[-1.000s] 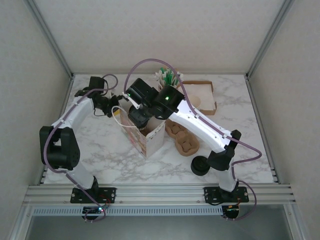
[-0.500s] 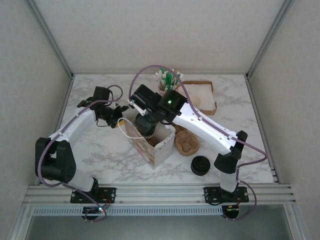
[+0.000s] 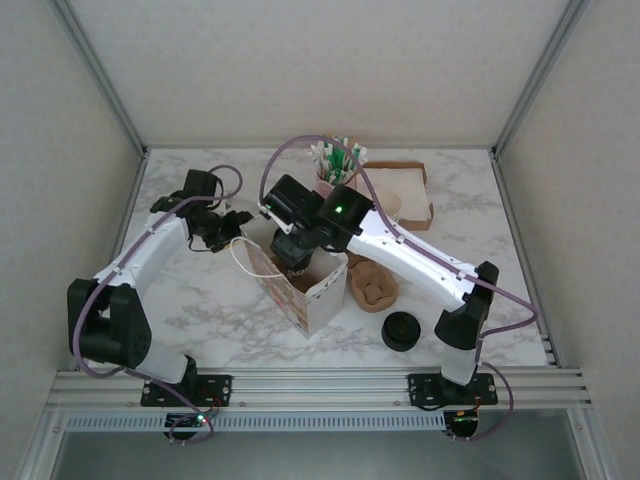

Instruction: Pack the takeout coffee

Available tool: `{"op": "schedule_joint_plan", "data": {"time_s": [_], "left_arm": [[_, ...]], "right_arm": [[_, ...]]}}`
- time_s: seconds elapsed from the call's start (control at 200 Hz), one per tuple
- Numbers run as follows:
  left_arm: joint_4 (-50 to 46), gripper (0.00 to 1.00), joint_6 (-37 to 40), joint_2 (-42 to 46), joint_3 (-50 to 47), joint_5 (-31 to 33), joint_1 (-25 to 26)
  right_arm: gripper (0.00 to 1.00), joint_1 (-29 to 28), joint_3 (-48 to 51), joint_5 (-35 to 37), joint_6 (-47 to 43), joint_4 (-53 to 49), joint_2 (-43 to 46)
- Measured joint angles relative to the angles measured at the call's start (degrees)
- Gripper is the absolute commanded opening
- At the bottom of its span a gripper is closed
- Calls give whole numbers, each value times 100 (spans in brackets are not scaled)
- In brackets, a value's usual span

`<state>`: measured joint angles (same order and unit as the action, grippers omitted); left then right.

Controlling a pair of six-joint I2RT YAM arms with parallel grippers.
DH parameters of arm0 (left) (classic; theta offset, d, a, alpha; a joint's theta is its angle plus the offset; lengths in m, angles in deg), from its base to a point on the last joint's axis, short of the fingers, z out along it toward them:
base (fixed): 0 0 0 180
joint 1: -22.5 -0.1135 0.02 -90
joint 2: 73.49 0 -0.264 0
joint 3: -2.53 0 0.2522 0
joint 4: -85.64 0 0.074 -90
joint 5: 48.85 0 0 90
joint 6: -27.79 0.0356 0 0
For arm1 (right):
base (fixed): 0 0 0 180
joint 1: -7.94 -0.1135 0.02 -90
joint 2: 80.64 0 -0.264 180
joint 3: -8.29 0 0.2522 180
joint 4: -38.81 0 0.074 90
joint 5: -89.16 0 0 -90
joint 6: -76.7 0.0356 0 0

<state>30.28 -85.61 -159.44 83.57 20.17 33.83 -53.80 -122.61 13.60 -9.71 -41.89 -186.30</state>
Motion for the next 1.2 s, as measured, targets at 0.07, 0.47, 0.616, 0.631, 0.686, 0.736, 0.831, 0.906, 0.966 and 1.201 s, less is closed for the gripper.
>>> {"op": "schedule_joint_plan", "data": {"time_s": [0.07,0.47,0.616,0.631,0.686,0.736,0.831,0.906,0.966,1.201], "left_arm": [[-48,68,31,-50,2,28,-46],[-109,68,92,-138,2,55,-256],[-111,68,90,-157,2,55,-258],[-111,68,90,-160,2,52,-258],[-111,68,90,-173,2,52,-258],[-111,68,90,-195,2,50,-258],[-111,68,90,-225,2,50,-258],[-111,68,90,-243,2,50,-262],[-111,68,90,-256,2,48,-267],[-146,68,90,-332,2,50,-282]], "right_arm": [[57,0,-50,76,0,31,-118],[56,-2,-249,114,116,-90,-420],[55,-2,-173,142,216,-116,-417],[55,-2,-151,144,219,-116,-417],[55,-2,-44,144,232,-107,-417],[55,-2,59,144,247,-103,-417],[55,-2,166,142,267,-90,-417],[55,-2,223,146,286,11,-417],[55,-2,254,151,304,107,-420],[54,-2,326,199,317,442,-433]]}}
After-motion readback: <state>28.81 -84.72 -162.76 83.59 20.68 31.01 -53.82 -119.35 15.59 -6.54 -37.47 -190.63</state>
